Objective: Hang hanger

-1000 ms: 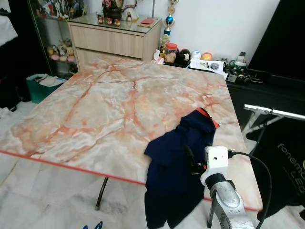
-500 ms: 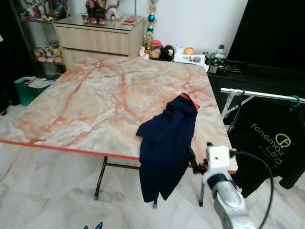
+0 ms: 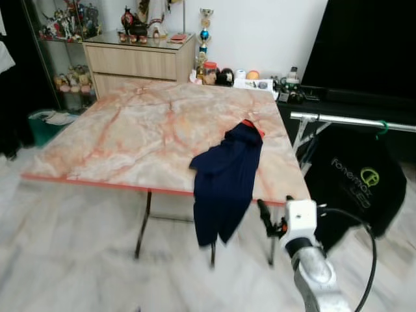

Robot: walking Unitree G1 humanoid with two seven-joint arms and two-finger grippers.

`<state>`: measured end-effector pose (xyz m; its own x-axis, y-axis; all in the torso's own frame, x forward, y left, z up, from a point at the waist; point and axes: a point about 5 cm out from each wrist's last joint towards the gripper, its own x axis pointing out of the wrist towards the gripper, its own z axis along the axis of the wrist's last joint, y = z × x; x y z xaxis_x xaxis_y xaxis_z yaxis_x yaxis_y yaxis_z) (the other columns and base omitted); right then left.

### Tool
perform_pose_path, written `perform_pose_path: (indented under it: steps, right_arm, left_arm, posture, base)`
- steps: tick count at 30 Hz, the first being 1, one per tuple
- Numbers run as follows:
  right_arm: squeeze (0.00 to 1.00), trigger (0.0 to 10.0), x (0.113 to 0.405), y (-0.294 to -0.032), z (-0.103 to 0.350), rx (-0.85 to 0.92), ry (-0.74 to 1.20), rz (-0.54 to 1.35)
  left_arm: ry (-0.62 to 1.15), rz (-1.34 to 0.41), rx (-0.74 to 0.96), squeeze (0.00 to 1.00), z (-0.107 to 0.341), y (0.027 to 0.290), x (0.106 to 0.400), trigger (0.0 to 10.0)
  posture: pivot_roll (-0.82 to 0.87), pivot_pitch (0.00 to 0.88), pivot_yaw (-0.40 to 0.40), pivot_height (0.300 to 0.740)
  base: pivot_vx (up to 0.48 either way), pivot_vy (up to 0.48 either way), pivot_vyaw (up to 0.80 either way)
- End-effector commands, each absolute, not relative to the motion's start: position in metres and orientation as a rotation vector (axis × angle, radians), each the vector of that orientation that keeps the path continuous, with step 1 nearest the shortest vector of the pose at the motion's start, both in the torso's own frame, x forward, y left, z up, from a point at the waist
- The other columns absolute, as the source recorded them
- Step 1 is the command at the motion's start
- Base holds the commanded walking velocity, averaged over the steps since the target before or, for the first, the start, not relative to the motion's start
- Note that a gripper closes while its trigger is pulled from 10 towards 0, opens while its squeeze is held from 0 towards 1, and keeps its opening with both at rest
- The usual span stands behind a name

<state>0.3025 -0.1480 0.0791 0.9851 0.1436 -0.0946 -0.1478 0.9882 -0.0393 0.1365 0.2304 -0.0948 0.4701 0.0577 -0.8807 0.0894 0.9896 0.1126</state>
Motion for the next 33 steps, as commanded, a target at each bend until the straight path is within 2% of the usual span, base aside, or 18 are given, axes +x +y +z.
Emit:
perform_pose_path:
  steps: [1, 26, 33]
  right_arm:
    - [0.00, 10.0, 0.305, -0.150, 0.082, -0.057, 0.082, 0.145]
    - [0.00, 10.0, 0.302, -0.156, 0.065, -0.076, 0.147, 0.145]
    - [0.00, 10.0, 0.302, -0.154, 0.056, -0.073, 0.185, 0.156]
  left_arm:
    - [1.079, -0.039, 0.132, 0.00, -0.096, 0.222, 0.137, 10.0]
    - [1.076, -0.037, 0.138, 0.00, -0.096, 0.223, 0.138, 10.0]
    - [1.060, -0.032, 0.157, 0.00, -0.095, 0.224, 0.139, 10.0]
  posture:
    - [0.10, 0.000, -0.081, 0.740]
    - [0.11, 0.000, -0.079, 0.740]
    - [0.11, 0.000, -0.075, 0.740]
  base:
    - [-0.262, 0.000, 0.00]
    - [-0.260, 0.000, 0.00]
    - [0.000, 0.000, 0.00]
